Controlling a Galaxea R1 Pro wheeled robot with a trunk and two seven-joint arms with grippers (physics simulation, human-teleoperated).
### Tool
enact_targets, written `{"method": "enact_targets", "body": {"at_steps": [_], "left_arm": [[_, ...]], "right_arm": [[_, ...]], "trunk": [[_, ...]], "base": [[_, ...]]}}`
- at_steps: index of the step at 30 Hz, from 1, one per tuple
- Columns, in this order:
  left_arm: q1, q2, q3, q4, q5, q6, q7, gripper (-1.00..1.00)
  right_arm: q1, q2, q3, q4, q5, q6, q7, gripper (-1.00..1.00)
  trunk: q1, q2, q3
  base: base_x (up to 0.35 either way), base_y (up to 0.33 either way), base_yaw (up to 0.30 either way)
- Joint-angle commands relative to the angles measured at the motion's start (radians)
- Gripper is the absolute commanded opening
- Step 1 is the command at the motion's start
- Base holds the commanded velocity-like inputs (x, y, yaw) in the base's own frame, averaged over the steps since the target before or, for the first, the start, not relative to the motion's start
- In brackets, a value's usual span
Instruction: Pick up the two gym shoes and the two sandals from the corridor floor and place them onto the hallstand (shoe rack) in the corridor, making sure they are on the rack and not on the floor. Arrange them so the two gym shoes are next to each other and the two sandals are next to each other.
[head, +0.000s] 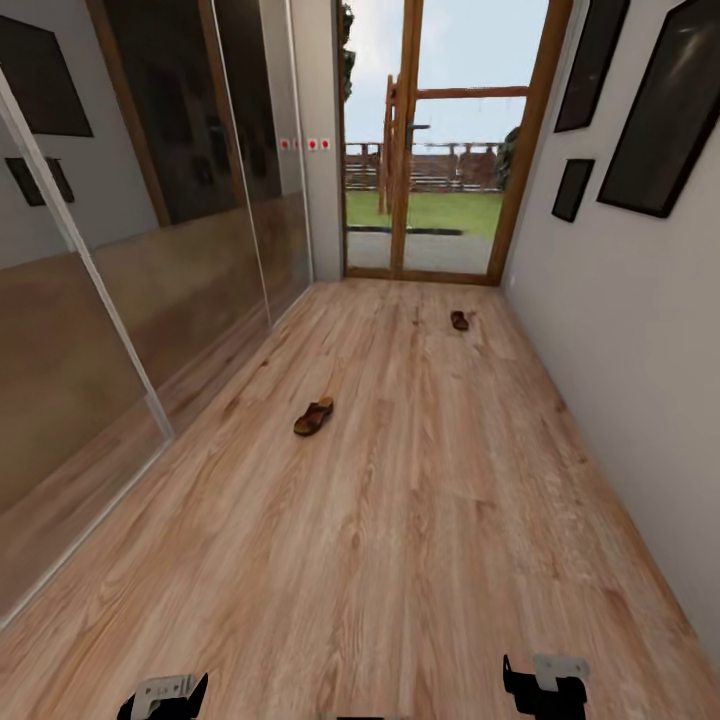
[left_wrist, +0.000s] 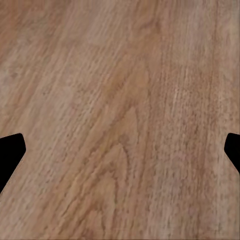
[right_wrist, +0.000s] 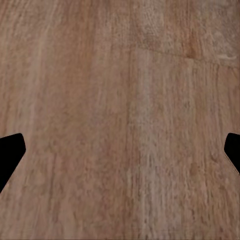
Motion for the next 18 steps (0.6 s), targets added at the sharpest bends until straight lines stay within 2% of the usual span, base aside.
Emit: {"method": "enact_targets", "body": {"at_steps": [1, 18], "left_arm": [[-0.001, 0.000, 0.009, 0.001, -0.007, -0.003, -0.005, 1.00], [-0.001, 0.000, 0.009, 0.001, -0.007, -0.003, -0.005, 1.00]], "right_arm": [[-0.001, 0.000, -0.007, 0.001, 0.011, -0.003, -0.002, 1.00], [-0.001, 0.000, -0.007, 0.001, 0.011, -0.003, -0.002, 1.00]], "trunk": [[0.000, 0.000, -0.001], [0.000, 0.000, -0.001]], "base": [[0.340, 0.000, -0.100], [0.340, 0.000, -0.218]]}}
